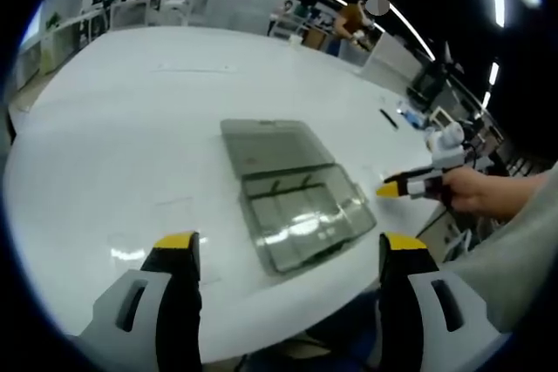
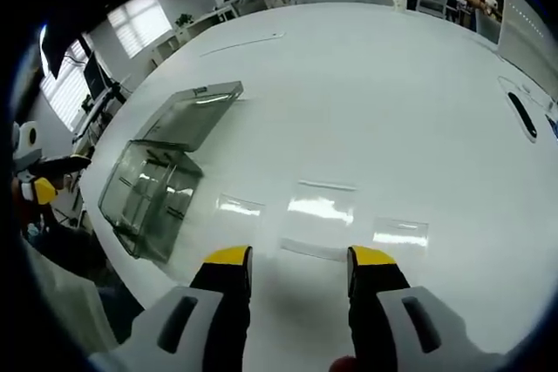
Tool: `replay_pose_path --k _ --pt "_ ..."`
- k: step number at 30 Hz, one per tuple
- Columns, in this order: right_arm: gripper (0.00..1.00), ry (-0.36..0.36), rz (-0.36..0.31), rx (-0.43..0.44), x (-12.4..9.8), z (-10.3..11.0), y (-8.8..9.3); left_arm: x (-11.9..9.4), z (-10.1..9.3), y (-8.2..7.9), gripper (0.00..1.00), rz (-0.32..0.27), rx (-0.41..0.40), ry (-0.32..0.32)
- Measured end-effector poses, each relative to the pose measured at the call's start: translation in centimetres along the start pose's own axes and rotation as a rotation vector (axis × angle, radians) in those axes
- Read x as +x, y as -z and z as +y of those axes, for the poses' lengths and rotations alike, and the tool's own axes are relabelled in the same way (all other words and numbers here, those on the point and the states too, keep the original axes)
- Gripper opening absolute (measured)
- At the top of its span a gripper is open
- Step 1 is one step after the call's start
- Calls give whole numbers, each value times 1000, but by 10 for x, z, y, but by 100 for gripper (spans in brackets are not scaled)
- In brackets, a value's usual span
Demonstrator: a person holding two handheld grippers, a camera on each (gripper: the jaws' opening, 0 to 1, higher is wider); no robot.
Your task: Insert the divider into the dual guide fixture by aligning both edges with the guide slots and pushing it downward to the bottom, including one-sided entry, uneven engagement, binding, and posture correction.
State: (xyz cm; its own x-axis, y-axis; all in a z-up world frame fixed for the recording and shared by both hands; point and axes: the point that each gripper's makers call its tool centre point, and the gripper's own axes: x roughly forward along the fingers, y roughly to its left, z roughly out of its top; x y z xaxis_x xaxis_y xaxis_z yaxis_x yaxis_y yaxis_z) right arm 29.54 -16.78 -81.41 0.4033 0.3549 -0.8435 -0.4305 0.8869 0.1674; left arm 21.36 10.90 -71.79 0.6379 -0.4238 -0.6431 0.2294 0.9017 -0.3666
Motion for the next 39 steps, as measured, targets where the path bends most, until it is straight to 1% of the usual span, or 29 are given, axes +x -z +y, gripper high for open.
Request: replay_pose_path --k 12,17,24,28,33,39 --pt "36 34 29 1 2 -4 -1 0 0 0 82 -1 -3 5" --pt "33 57 54 -16 3 -6 -2 1 -1 0 82 -3 -5 10" --pt "34 76 80 -10 5 -6 -3 1 -2 -1 82 -4 -1 15" --pt "34 104 102 -42 6 -6 -2 2 -3 -1 82 -2 9 20" --pt "34 121 118 -52 7 -7 -2 4 -8 -2 82 1 42 33" --pt "33 138 130 -62 7 -7 -1 5 -13 -7 81 -2 68 43"
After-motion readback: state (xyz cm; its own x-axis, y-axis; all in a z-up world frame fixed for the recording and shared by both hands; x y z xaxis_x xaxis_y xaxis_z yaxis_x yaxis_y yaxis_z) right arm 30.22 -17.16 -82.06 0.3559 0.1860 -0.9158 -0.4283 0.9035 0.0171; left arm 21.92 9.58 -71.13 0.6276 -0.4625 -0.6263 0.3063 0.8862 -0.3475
